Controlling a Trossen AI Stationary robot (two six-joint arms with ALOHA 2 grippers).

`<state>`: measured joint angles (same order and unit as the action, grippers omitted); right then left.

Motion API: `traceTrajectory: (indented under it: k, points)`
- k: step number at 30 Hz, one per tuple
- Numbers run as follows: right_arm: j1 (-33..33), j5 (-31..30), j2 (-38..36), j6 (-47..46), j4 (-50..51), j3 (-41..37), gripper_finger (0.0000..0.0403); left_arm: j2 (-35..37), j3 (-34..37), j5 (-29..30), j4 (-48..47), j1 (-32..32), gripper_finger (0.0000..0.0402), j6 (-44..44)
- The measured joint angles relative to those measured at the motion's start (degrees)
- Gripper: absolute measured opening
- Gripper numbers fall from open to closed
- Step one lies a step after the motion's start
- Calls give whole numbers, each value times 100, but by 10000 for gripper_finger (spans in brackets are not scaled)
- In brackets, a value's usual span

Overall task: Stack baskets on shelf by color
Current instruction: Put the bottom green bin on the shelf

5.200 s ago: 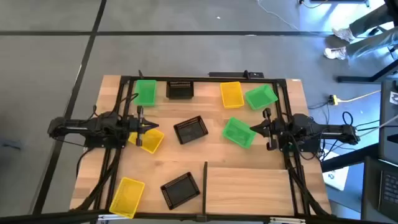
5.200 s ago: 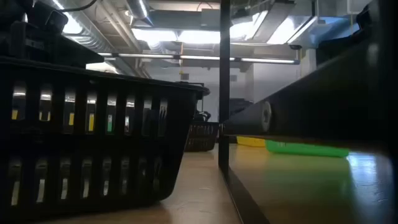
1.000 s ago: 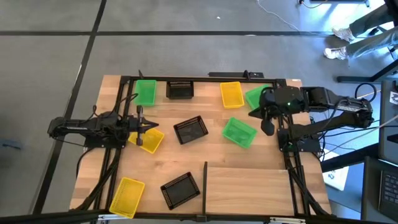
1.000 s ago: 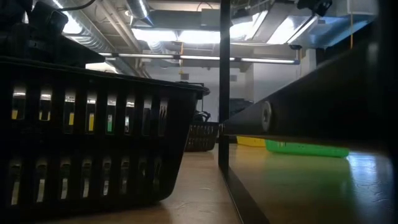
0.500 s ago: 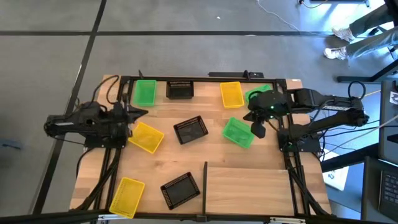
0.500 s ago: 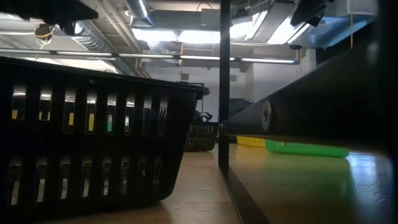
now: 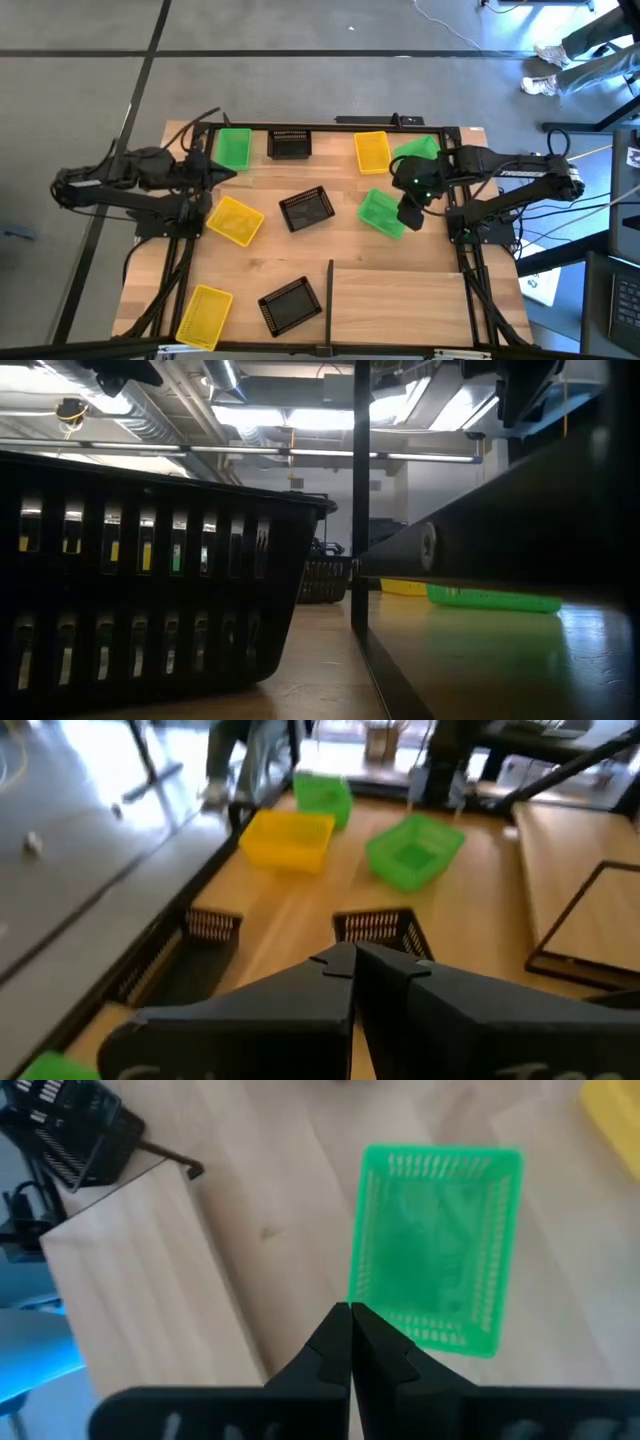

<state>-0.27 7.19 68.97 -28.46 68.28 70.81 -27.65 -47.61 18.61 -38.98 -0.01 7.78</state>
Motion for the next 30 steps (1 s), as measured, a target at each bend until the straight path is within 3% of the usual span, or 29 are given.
traceTrajectory:
  k: [11,18,26,30]
  points:
    - [2,14,48,-276,-21,0,56,-187,-208,20,-256,0,0,752]
    - [2,6,188,145,-71,0,105,-186,-208,0,-236,-2,0,828]
    - [133,31,716,1082,-73,0,111,-186,-208,-3,-236,-1,0,817]
    - [73,-414,1028,412,-32,0,111,-186,-208,-2,-236,-2,0,819]
